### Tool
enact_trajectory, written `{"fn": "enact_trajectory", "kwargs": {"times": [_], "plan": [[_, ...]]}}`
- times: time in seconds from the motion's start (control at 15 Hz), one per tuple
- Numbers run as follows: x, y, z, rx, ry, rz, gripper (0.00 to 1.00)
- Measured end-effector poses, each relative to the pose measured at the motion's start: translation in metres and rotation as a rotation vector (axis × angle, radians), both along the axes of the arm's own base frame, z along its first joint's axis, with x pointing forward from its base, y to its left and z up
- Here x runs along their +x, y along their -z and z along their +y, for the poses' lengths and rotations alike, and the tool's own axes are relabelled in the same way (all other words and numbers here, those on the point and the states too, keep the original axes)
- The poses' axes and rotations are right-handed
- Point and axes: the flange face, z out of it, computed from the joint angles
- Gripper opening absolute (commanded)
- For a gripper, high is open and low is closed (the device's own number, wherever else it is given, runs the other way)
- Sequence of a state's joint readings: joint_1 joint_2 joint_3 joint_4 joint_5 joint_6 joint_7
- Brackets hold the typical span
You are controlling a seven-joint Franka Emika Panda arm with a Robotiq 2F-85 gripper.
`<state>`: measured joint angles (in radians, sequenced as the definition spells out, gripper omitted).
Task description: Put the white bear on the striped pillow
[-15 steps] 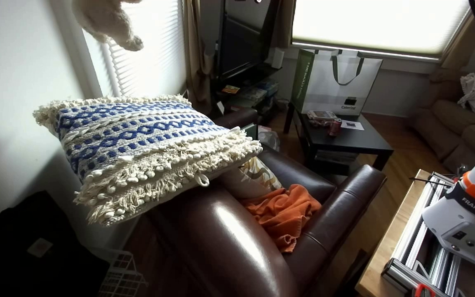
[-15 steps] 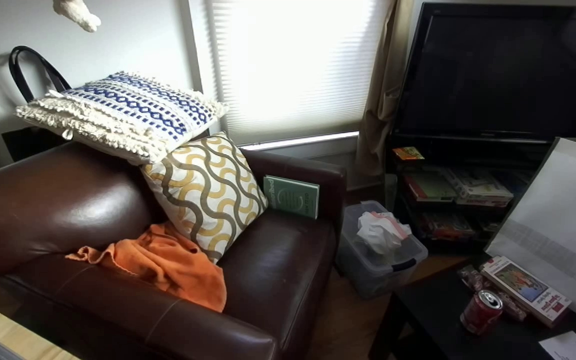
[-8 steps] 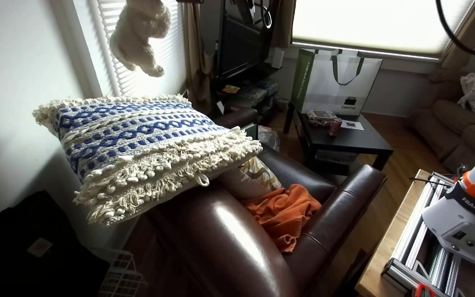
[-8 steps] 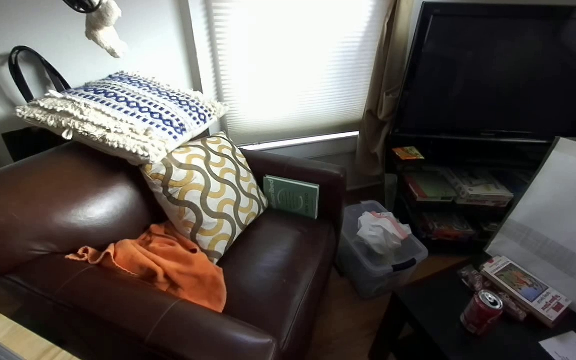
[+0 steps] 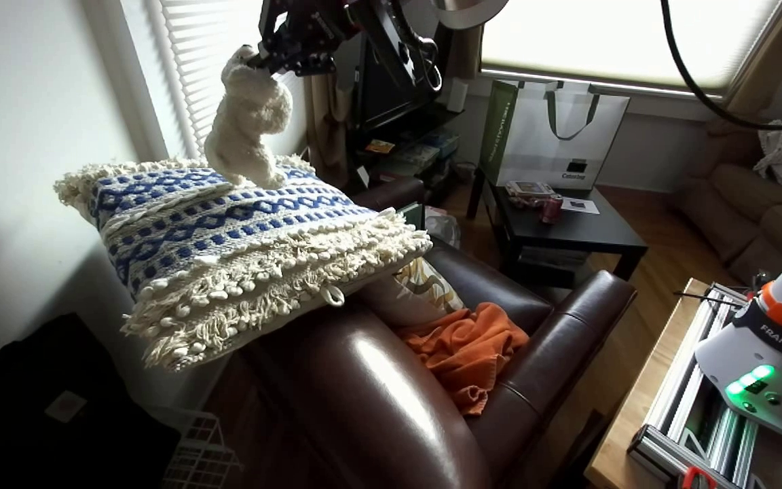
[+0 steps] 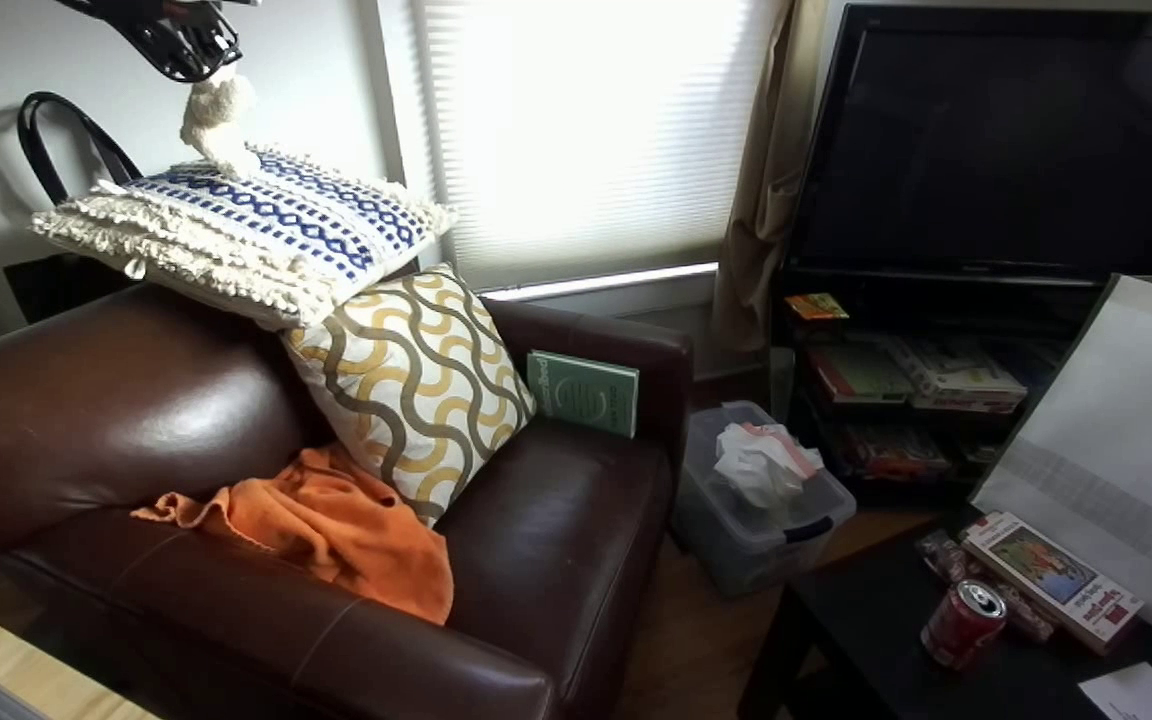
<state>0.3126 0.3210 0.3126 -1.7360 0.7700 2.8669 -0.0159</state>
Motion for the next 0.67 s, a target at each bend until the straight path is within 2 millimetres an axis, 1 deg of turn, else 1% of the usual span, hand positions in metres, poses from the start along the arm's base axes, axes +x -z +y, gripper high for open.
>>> {"fn": "enact_trajectory", "kwargs": {"times": [0.2, 0.33, 0.4, 0.53, 0.67], "plan": [[0.006, 0.020, 0.001, -0.008, 0.028, 0.068, 0.03], [0.009, 0.027, 0.005, 0.017, 0.025, 0.101, 0.03], [0.010, 0.025, 0.009, 0.048, 0.023, 0.108, 0.03], [0.014, 0.013, 0.016, 0.127, 0.016, 0.107, 0.03], [0.019, 0.001, 0.014, 0.185, 0.035, 0.112, 0.03]]}}
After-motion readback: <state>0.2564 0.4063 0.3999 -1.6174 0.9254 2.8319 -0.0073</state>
